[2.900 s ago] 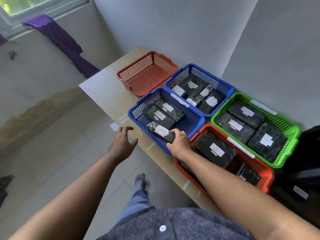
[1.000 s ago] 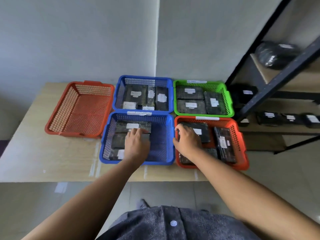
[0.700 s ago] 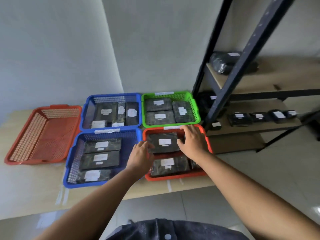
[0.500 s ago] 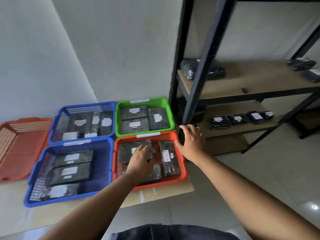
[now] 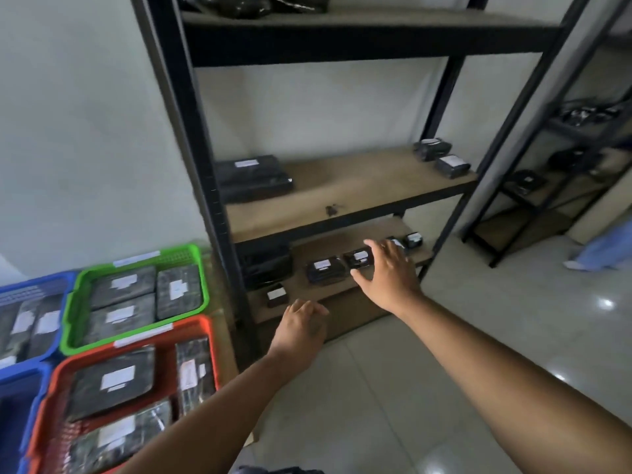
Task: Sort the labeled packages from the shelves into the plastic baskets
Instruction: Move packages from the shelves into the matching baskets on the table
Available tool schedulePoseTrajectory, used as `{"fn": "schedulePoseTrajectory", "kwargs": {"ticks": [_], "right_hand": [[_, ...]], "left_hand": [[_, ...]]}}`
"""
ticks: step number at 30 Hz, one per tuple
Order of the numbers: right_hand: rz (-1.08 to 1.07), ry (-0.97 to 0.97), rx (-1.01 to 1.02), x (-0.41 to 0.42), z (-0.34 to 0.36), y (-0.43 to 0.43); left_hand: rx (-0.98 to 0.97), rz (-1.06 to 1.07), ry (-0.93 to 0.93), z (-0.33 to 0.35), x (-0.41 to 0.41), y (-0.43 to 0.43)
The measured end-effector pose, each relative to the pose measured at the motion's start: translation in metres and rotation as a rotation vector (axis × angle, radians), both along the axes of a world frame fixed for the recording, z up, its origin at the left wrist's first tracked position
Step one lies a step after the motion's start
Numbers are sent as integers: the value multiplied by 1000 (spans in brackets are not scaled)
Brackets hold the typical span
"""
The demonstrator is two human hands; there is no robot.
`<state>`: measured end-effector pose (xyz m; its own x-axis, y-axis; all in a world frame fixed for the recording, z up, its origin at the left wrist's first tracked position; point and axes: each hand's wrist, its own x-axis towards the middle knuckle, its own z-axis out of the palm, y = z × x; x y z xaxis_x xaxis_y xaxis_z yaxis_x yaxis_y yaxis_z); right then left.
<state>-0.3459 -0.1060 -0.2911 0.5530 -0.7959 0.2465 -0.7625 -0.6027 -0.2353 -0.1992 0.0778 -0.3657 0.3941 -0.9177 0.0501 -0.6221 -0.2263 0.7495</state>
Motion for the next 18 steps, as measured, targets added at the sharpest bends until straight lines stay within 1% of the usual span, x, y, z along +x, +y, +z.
{"fn": "schedulePoseTrajectory", "kwargs": {"ticks": [5,8,11,14,18], "right_hand": [[-74,-70,8,-27,15,-59],[-152,-108,29,-36,18,-93],[-199,-139,22,-45,16,-134],[-219,-133,27,-52,16,-186],[-285,-138,65,-51,20,-258]], "left_hand": [[-32,-121,-58,18,-21,-57],[-64,-146,-69,28,-23,-100],[-87,-162,-90,38,-28,-152],[-126,-231,-121,42,-32,-213],[-114,-234,-61,43,-33,-292]]}}
